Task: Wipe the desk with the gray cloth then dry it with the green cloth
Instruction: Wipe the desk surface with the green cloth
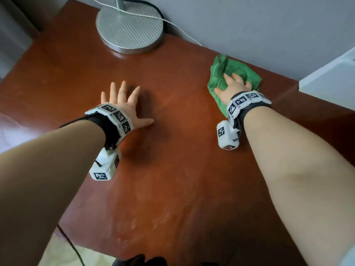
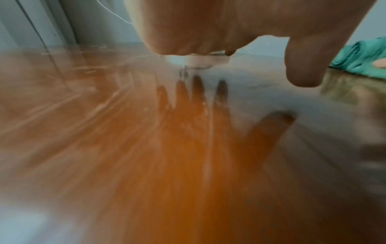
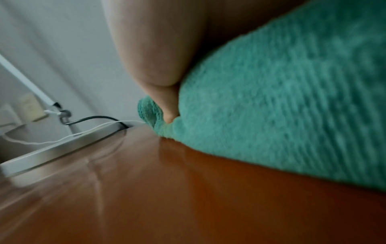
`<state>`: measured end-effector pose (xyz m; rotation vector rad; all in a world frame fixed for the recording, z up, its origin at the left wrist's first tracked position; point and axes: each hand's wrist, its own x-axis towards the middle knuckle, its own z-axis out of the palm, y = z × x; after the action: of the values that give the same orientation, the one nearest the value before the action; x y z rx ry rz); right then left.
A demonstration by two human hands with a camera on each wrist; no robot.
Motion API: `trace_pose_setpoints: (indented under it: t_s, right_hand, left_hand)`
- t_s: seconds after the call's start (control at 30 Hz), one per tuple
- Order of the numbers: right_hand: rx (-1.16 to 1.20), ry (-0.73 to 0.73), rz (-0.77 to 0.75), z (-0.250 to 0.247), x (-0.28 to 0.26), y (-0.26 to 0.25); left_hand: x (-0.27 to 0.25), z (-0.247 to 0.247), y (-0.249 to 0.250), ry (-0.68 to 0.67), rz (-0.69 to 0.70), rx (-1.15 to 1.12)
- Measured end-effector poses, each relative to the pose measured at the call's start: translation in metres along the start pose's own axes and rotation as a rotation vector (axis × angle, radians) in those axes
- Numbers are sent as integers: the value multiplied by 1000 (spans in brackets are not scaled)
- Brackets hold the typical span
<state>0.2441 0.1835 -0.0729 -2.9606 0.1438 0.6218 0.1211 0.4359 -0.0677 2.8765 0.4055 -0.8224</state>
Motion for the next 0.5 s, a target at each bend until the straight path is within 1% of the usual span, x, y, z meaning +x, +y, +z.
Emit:
trace_pose_setpoints:
  t_s: [0.07, 0.17, 0.27, 0.33, 0.37, 0.43, 0.5]
  right_hand:
    - [17, 13, 32, -8, 24, -1]
    - [13, 26, 70, -19, 52, -7]
    - [-3, 27, 39, -29, 66, -17]
    - [-51, 13, -66, -27, 54, -24]
    - [-95, 3, -152, -21, 40, -27]
    - [-197, -34, -386, -5, -4, -34]
    - [-257, -141, -596, 5, -44, -37]
  left_hand:
    - [20, -6, -2, -17, 14, -17]
    - [36, -3, 0, -57, 32, 24]
    - [41, -3, -1, -110, 16, 43]
    - [43, -6, -1, -135, 13, 51]
    - [43, -7, -1, -143, 12, 56]
    - [43, -7, -1, -139, 17, 52]
    - [41, -7, -2, -122, 30, 39]
